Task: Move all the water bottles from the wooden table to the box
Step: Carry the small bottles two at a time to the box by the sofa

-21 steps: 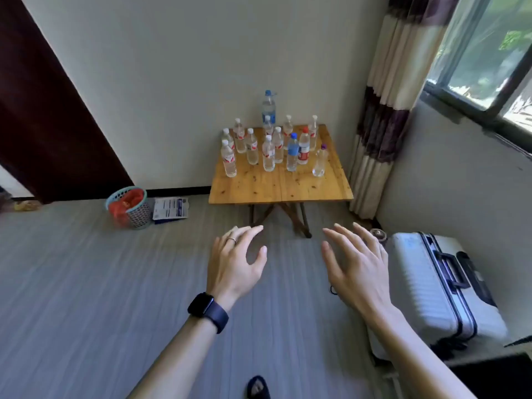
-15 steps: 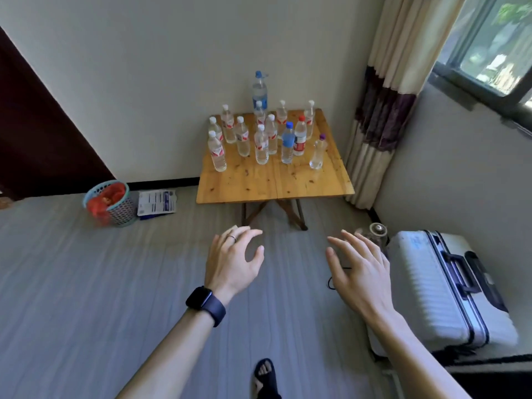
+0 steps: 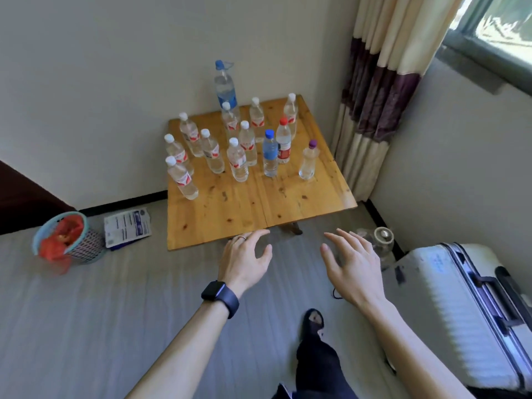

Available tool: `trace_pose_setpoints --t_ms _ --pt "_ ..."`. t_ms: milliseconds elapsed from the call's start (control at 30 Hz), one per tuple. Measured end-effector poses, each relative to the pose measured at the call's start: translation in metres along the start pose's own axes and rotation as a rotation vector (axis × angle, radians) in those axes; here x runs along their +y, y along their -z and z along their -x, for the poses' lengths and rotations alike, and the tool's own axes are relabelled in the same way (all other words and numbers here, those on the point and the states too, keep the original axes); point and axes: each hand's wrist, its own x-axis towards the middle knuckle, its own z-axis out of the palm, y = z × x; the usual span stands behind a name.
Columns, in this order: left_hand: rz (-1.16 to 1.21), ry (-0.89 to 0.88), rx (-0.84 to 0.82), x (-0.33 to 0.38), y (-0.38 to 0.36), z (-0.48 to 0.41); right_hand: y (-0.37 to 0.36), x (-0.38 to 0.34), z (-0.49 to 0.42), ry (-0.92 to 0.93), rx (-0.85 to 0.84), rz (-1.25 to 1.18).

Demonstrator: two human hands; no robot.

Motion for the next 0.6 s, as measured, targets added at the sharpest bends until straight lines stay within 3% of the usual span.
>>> trace_pose_setpoints --t_ms 400,600 --pt "0.279 0.24 -0.018 0.013 -0.025 -0.223 -0.04 0.014 -0.233 -0.032 -0.17 -0.099" --pt "0.383 0.357 -0.105 -0.001 -0.043 -0.311 -0.062 0.018 -0.32 -0.119 -0.224 -0.101"
